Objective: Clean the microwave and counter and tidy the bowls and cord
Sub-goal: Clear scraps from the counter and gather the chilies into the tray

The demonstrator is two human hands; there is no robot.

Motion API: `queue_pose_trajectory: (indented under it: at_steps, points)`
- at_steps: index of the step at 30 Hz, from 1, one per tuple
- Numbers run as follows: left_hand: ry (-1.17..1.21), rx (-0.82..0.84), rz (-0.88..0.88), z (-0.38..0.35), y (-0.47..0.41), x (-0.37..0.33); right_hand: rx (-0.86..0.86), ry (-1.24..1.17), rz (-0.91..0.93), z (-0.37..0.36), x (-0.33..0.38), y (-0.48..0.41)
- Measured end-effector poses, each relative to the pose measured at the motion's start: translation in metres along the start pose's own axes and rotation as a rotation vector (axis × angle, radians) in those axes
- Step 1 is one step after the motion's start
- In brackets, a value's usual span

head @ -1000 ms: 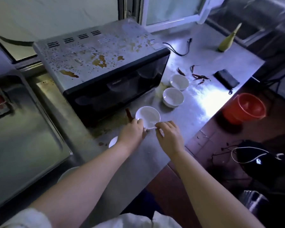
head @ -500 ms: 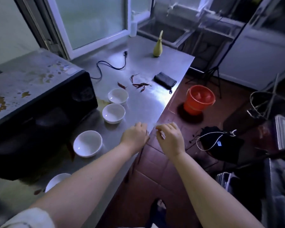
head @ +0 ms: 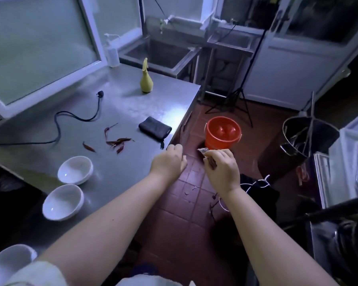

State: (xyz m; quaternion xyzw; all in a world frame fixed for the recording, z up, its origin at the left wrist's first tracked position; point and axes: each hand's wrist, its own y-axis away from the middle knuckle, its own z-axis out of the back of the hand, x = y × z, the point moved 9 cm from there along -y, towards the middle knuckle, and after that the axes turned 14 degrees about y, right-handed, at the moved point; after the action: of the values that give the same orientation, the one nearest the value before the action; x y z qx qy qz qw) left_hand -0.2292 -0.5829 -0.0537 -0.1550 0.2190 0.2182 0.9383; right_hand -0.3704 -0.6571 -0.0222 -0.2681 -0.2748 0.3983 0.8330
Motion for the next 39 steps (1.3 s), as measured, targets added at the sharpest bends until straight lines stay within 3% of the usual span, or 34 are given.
queue_pose_trajectory:
  at_steps: [13,25,39]
  points:
    - [-0.016,0.144,-0.226,-0.094,-0.245,-0.029,0.035,0.125,-0.118,-0.107,-0.144,-0.139]
    - [-0.016,0.23,-0.265,-0.174,-0.445,-0.082,0.062,0.149,-0.318,-0.17,-0.317,-0.245]
    - [-0.12,0.272,-0.33,-0.269,-0.608,-0.14,0.191,0.136,-0.46,-0.244,-0.48,-0.343]
